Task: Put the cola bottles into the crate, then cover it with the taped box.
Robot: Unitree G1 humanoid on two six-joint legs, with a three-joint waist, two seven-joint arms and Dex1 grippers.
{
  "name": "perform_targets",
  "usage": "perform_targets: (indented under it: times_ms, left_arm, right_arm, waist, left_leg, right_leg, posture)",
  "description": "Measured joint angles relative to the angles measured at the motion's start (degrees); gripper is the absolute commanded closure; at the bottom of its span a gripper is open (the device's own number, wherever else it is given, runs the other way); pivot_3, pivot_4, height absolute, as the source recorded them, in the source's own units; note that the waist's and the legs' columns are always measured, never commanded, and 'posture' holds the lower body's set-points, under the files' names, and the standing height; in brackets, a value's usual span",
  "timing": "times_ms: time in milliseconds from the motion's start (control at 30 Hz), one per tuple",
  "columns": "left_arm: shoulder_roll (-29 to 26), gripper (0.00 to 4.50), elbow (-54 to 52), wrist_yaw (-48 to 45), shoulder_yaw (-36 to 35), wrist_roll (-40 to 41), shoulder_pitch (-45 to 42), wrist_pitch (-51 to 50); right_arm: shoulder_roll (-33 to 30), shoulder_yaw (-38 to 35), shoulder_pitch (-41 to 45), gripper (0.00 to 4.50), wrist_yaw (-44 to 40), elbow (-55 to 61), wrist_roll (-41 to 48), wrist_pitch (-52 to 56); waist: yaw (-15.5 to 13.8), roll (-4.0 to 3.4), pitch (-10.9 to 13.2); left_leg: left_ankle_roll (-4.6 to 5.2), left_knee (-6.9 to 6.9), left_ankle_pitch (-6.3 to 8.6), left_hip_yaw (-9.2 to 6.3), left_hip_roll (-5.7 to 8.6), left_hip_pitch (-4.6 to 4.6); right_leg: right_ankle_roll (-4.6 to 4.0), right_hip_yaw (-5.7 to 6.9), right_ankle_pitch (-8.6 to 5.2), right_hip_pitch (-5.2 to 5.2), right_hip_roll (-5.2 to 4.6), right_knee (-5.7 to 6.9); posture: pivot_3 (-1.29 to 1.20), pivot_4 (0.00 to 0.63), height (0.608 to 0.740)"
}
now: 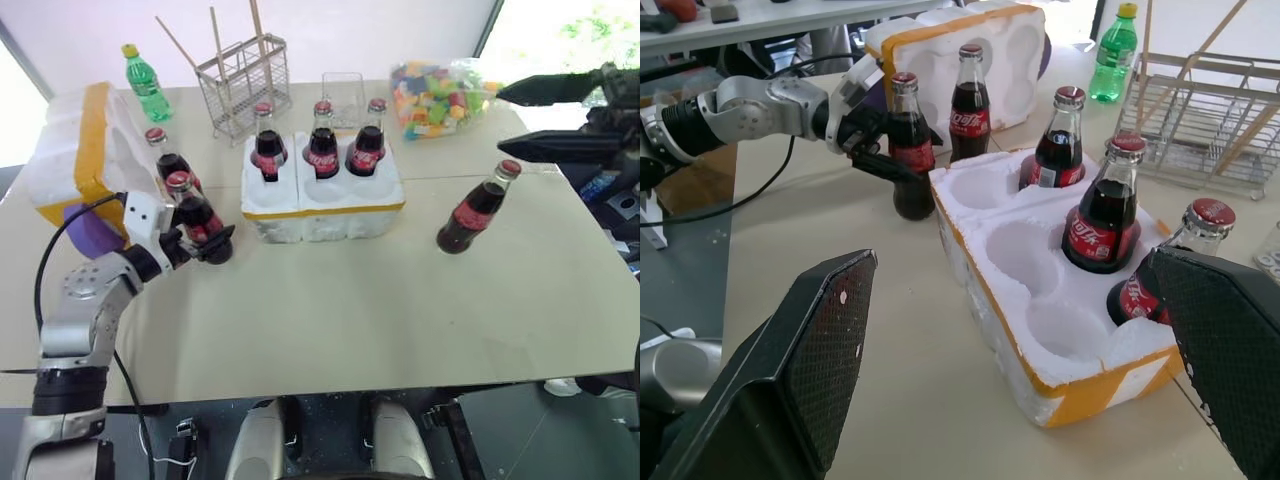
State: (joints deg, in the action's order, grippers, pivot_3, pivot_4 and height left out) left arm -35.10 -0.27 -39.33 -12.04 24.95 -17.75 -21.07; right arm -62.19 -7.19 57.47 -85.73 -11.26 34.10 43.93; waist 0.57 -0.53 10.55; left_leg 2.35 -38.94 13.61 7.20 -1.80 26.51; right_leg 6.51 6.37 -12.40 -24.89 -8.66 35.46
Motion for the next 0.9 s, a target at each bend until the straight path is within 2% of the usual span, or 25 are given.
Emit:
perform_targets:
  times_ms: [67, 100, 167, 233, 333, 533, 667, 733, 900]
  left_arm:
    - [0.5, 0.03, 0.9, 0.1, 0.1, -0.6, -0.9, 0.2]
    - [0.7, 0.27, 1.4, -0.1, 0.1, -0.6, -1.3, 0.2]
    - [1.2, 0.88, 1.7, -0.7, 0.1, -0.4, -1.5, 0.3]
    - [1.4, 1.79, 1.6, -1.6, 0.0, 0.3, -1.6, 0.0]
    - [0.0, 1.76, 0.4, -3.1, -0.1, 1.5, -1.5, -2.7]
    - [-8.3, 1.76, -6.5, -11.7, -0.1, 9.5, -0.8, -14.0]
    - [-13.0, 1.76, -8.8, -16.0, -0.6, 16.1, -6.1, -21.3]
    - [-13.1, 1.76, -8.6, -16.7, -0.6, 19.2, -11.1, -24.4]
    - [-7.3, 1.76, -3.1, -13.2, -0.2, 20.8, -28.4, -24.9]
  right_arm:
    - [0.1, -0.1, -0.6, 0.0, 0.5, 0.6, 0.4, 0.5]
    - [0.2, -0.1, -0.9, 0.0, 0.8, 1.1, 0.6, 0.7]
    - [0.2, -0.1, -1.5, 0.0, 1.4, 1.6, 0.7, 0.7]
    - [0.3, -0.1, -1.6, 0.0, 2.1, 1.9, 0.8, 0.8]
    - [0.3, -0.3, -1.5, 0.0, 3.0, 2.0, 1.0, 0.8]
    - [0.6, -0.3, -1.6, 0.0, 4.6, 2.0, 1.0, 0.5]
    - [0.8, -0.5, -2.1, 0.0, 5.5, 2.0, 1.0, 0.1]
    - [0.9, -0.8, -2.7, 0.0, 5.9, 1.9, 1.0, -0.1]
    - [1.8, -1.4, -3.1, 0.0, 7.5, 1.9, 1.0, -0.5]
  waist:
    - [0.0, 0.0, 0.0]
    - [0.0, 0.0, 0.0]
    - [0.0, 0.01, 0.0]
    - [0.0, 0.01, 0.0]
    - [0.1, 0.02, 0.0]
    - [0.0, 0.09, 0.0]
    - [-0.1, 0.1, 0.1]
    - [-0.3, 0.1, 0.1]
    - [-0.8, 0.14, 0.1]
  left_leg:
    - [0.0, -0.03, 0.0, 0.0, 0.0, 0.0]
    - [0.0, -0.04, 0.0, 0.0, 0.0, 0.0]
    - [0.0, -0.05, 0.0, 0.0, 0.0, 0.0]
    - [0.0, -0.05, -0.01, -0.01, -0.01, 0.0]
    - [0.0, -0.05, -0.01, 0.0, -0.01, 0.01]
    - [-0.01, -0.07, -0.01, 0.01, -0.02, 0.04]
    - [-0.01, -0.09, -0.01, 0.01, -0.01, 0.04]
    - [-0.01, -0.11, -0.02, 0.04, 0.0, 0.03]
    - [0.0, -0.17, -0.05, 0.19, 0.13, -0.05]
  right_leg:
    - [0.0, 0.0, 0.0, 0.01, 0.0, 0.01]
    - [0.01, 0.0, 0.0, 0.01, -0.01, 0.01]
    - [0.01, 0.0, 0.01, 0.02, 0.0, 0.01]
    - [0.01, 0.0, 0.01, 0.01, 0.0, 0.03]
    - [0.01, 0.0, 0.01, 0.01, 0.01, 0.03]
    - [0.01, -0.01, 0.0, -0.04, 0.0, 0.03]
    - [0.01, -0.01, 0.0, -0.01, 0.0, 0.03]
    - [0.01, 0.0, 0.0, 0.02, 0.01, 0.03]
    - [0.11, -0.01, 0.05, 0.13, 0.07, 0.06]
  posture:
    - [0.0, 0.15, 0.736]
    - [0.0, 0.15, 0.736]
    - [0.0, 0.15, 0.736]
    - [0.0, 0.15, 0.736]
    - [0.0, 0.15, 0.736]
    - [0.0, 0.15, 0.736]
    - [0.0, 0.15, 0.736]
    - [0.0, 0.15, 0.736]
    - [0.0, 0.15, 0.736]
